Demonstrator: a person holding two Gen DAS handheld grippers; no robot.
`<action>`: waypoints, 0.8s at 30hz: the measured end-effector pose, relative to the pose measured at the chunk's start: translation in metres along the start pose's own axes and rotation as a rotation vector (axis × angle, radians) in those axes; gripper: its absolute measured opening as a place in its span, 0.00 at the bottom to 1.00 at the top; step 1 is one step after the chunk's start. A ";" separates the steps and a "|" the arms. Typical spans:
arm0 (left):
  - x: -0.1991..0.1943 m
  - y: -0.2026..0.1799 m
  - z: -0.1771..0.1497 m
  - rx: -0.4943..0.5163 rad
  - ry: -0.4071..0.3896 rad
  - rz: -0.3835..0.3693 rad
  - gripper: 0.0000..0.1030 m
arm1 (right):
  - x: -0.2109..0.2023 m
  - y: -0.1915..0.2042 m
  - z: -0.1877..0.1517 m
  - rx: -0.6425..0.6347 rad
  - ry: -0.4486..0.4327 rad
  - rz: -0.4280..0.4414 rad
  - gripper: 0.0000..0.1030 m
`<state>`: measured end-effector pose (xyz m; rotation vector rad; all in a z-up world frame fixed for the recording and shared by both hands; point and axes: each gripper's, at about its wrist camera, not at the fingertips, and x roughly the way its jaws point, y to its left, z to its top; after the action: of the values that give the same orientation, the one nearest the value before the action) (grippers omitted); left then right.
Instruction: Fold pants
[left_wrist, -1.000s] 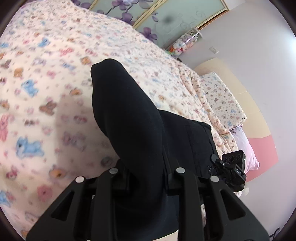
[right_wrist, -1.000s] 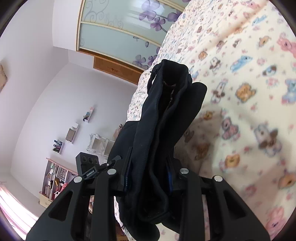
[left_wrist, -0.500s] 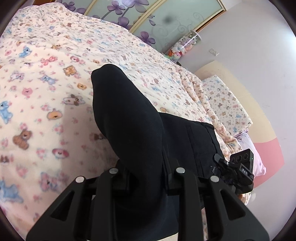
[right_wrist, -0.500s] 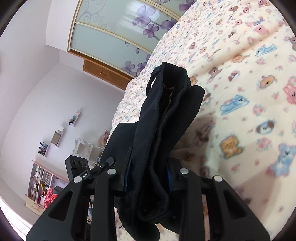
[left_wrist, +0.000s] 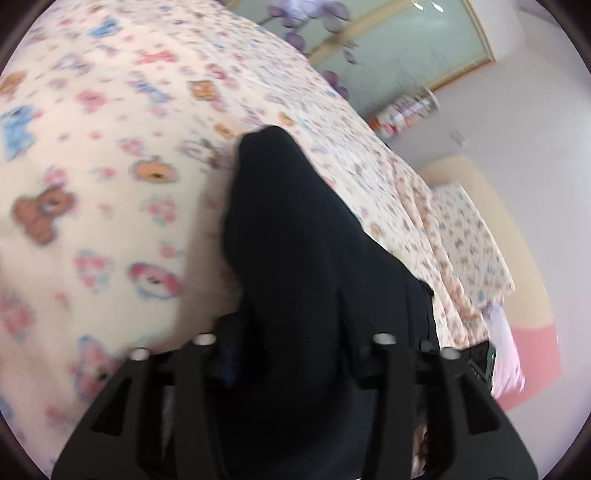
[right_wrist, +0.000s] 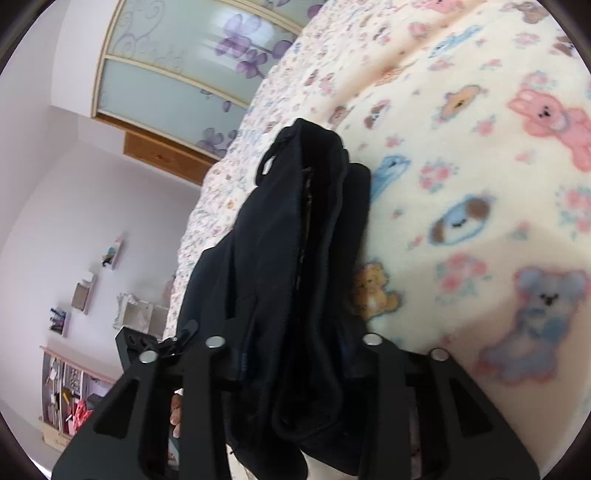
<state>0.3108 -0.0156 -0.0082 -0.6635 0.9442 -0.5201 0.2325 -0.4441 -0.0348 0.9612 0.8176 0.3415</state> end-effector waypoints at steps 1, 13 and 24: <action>-0.006 0.002 0.001 -0.011 -0.013 0.017 0.59 | -0.003 0.000 -0.001 0.007 -0.004 -0.011 0.40; -0.093 -0.085 -0.012 0.292 -0.269 0.111 0.97 | -0.090 0.085 -0.038 -0.300 -0.335 -0.172 0.47; 0.003 -0.082 -0.036 0.336 -0.108 0.242 0.97 | -0.027 0.110 -0.058 -0.534 -0.256 -0.392 0.47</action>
<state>0.2718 -0.0840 0.0336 -0.2671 0.7977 -0.4103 0.1811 -0.3654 0.0516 0.3236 0.6156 0.0817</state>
